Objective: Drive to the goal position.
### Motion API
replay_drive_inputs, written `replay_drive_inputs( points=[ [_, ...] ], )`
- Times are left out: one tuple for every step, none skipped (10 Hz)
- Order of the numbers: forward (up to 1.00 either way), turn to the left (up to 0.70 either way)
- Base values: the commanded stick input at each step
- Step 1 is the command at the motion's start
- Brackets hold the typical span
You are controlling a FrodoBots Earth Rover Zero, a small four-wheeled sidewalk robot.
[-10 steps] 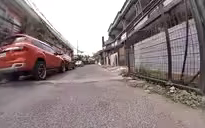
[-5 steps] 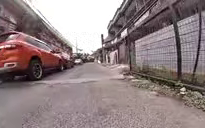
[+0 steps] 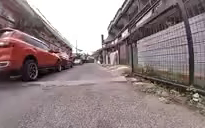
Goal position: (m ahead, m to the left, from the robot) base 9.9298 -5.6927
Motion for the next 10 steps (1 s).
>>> replay_drive_inputs(
  points=[
    [0.50, 0.24],
    [0.50, 0.05],
    [0.50, 0.05],
    [0.50, 0.05],
    [0.50, 0.05],
    [0.50, 0.05],
    [0.50, 0.05],
    [0.50, 0.05],
    [0.50, 0.05],
    [0.50, 0.02]
  ],
)
